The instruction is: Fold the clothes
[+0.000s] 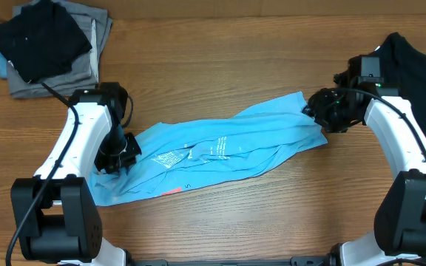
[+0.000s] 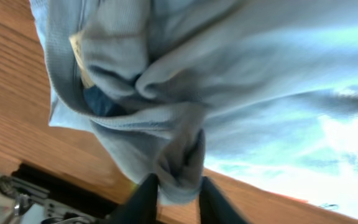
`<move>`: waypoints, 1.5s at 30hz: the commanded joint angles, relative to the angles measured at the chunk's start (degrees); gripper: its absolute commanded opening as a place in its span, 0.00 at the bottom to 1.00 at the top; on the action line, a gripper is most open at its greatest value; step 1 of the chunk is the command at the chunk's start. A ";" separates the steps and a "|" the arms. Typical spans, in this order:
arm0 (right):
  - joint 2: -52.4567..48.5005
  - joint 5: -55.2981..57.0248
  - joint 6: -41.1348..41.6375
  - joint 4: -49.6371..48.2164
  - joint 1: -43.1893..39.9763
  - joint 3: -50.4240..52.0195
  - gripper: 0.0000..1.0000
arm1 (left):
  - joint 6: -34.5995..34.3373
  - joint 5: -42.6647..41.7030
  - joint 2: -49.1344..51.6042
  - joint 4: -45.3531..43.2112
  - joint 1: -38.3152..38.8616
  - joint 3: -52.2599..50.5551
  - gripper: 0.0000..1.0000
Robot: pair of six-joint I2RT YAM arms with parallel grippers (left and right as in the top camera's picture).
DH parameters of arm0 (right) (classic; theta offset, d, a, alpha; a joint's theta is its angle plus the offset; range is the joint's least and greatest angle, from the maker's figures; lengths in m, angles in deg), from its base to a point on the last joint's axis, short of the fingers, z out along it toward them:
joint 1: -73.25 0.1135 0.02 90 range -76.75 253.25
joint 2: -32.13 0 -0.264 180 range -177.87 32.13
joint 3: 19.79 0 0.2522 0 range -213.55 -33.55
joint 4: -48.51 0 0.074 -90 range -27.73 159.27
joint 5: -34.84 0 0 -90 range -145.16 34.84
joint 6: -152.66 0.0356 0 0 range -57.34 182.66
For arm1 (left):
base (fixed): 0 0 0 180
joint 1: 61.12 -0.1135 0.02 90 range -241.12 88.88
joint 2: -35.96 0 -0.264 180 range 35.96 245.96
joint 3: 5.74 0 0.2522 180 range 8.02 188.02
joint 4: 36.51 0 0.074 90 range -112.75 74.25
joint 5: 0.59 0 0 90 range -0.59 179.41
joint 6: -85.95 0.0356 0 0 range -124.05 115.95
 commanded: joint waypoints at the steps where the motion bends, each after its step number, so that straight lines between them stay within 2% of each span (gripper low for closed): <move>1: -0.09 -1.79 -1.79 -1.49 1.64 0.02 0.69 | 0.09 -1.05 -0.59 -0.98 -0.26 3.08 0.82; 3: -0.09 -1.77 -1.79 -2.40 2.16 0.02 0.75 | 1.03 -1.79 -0.59 -1.33 -0.26 3.93 0.87; 8: -0.09 -1.11 -1.79 -3.15 2.51 0.02 0.78 | 1.07 -1.70 -0.57 -2.91 -0.28 4.87 0.94; 10: -0.09 -0.74 -1.77 -3.13 2.51 0.02 0.78 | 1.92 -1.75 -0.44 -5.27 -0.28 4.85 0.93; 15: -0.09 -0.76 -1.77 -2.93 2.51 0.02 0.78 | 3.08 -1.77 -0.15 -10.19 -0.28 4.24 0.82; 23: -0.09 -0.76 -1.77 -2.25 2.51 0.02 0.78 | 3.74 -1.77 4.39 -11.56 -0.28 1.95 0.88; 30: -0.09 -0.74 -1.79 -2.25 2.51 0.02 0.78 | 5.18 -3.74 10.12 -12.70 -0.26 1.95 0.87; 33: -0.09 -0.70 -1.79 -2.25 2.51 0.02 0.78 | 5.40 -3.69 10.91 -13.09 -0.26 1.95 0.75; 35: -0.11 -0.48 -1.77 -2.27 2.51 0.02 0.78 | 5.40 -3.67 10.91 -13.16 -0.26 1.97 0.63; 36: -0.13 -0.02 -1.77 -2.27 2.51 0.02 0.78 | 5.42 -3.67 10.91 -13.29 -0.26 1.97 0.52; 37: -0.20 0.35 -1.77 -2.27 2.51 0.04 0.77 | 5.55 -3.65 10.91 -13.29 -0.26 1.97 0.35; 38: -0.20 0.63 -1.79 -2.25 2.51 0.02 0.75 | 5.86 -3.65 10.91 -13.29 -0.26 1.97 0.15; 39: -0.28 0.83 -1.77 -2.25 2.51 0.04 0.71 | 5.88 -3.61 10.84 -13.25 -0.26 1.97 0.04; 45: -1.20 0.81 -1.77 -2.25 2.51 0.04 0.50 | 6.71 -3.17 7.91 -11.34 -0.22 4.04 0.04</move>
